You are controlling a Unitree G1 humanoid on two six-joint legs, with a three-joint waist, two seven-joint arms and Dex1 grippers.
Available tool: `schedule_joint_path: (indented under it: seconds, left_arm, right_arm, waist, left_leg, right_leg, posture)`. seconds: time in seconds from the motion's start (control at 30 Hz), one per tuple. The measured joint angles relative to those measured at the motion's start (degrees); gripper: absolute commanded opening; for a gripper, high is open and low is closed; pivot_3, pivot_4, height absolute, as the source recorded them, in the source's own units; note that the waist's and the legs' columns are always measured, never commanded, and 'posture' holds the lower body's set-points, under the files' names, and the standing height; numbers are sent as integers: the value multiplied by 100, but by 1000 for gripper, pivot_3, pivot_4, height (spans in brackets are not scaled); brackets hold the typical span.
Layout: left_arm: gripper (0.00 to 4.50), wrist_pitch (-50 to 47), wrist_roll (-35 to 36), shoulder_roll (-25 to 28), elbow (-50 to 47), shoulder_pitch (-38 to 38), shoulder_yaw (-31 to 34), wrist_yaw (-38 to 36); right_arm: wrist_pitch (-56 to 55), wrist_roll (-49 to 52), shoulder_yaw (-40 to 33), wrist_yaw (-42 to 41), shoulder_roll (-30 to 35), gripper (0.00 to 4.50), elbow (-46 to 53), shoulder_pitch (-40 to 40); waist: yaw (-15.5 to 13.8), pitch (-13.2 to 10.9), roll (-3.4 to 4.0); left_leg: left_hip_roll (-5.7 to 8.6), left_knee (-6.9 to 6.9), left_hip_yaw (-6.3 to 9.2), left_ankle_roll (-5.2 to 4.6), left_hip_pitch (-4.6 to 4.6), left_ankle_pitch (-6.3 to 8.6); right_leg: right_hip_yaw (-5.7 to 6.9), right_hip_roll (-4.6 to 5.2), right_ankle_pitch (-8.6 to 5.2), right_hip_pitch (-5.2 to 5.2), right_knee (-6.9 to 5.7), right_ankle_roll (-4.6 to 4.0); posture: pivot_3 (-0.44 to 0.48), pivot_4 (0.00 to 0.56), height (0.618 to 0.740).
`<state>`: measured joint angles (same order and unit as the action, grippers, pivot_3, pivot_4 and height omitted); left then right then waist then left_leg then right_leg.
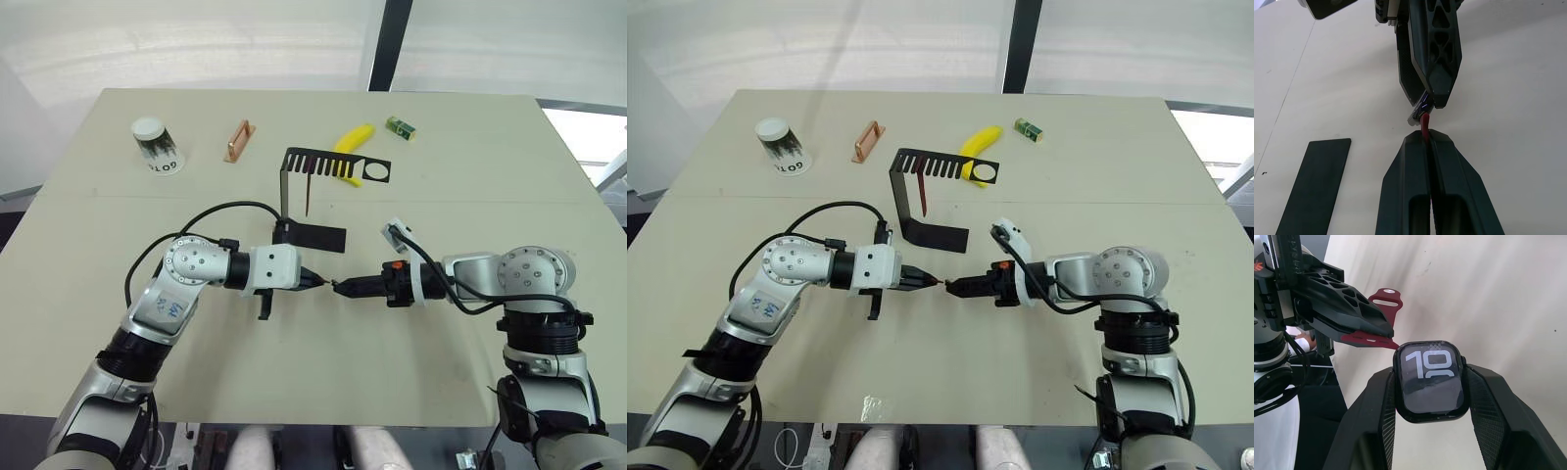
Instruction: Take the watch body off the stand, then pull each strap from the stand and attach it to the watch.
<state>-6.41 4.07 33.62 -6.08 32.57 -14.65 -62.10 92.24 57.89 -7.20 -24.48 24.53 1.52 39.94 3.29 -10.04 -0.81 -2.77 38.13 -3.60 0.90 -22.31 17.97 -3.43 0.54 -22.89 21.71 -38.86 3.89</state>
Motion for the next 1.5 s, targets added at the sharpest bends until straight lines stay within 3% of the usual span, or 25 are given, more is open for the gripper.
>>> schedule_joint_path:
  seconds: [1.5]
  left_arm:
    - [0,-118,-248,-139,-19,6,-172,244]
  right_arm:
    - [0,3,-37,151,-50,1606,-3,-6]
  waist:
    - [-2,0,0]
  left_leg:
    - [0,-1,0,0,0,0]
  right_leg:
    - [0,0,0,0,1,0]
  posture:
    - [0,150,740]
